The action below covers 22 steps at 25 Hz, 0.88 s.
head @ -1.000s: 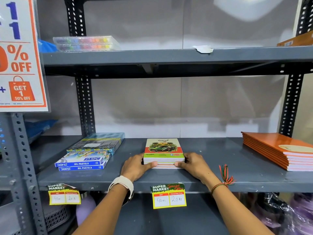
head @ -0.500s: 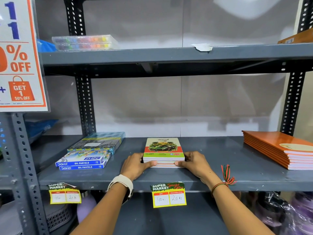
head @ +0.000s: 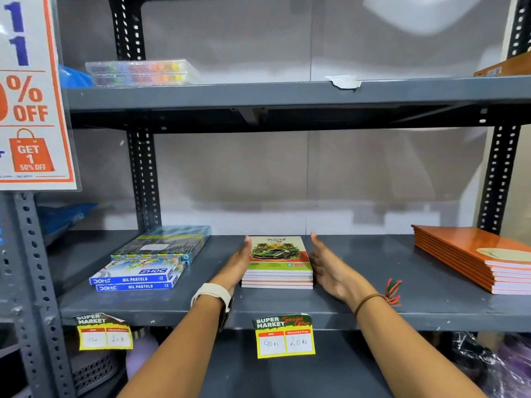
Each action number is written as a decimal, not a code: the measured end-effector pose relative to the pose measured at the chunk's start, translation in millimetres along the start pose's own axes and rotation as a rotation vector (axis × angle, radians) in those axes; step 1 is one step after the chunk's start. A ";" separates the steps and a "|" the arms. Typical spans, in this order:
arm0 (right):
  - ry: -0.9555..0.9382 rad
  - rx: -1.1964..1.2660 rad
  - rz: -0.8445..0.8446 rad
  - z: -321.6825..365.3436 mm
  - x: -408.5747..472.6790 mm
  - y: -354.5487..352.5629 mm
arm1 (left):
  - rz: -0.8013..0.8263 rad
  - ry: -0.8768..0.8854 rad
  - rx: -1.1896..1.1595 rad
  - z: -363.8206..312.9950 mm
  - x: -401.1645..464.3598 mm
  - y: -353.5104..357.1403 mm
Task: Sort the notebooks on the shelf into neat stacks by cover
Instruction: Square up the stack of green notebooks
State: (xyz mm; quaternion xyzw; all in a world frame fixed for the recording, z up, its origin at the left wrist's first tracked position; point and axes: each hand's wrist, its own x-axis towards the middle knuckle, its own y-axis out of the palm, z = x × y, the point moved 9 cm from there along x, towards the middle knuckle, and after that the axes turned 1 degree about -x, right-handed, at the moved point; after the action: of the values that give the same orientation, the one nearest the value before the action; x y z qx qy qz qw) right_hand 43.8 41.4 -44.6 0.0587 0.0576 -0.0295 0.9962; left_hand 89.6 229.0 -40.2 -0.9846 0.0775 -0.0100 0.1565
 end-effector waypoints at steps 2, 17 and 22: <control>0.059 0.044 -0.024 -2.7 9.2 5.8 | -0.017 -0.106 -0.176 4.5 14.0 0.2; 0.160 0.142 -0.055 -8.0 65.2 7.9 | 0.079 -0.200 -0.332 68.6 146.0 8.7; 0.157 0.145 -0.044 -7.5 70.3 6.9 | 0.111 -0.246 -0.404 41.9 99.1 9.6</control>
State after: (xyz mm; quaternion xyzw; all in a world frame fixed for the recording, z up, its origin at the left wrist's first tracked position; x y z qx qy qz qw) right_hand 113.1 45.5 -59.5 0.1316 0.1346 -0.0506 0.9808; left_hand 187.8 217.3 -83.5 -0.9839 0.1122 0.1344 -0.0351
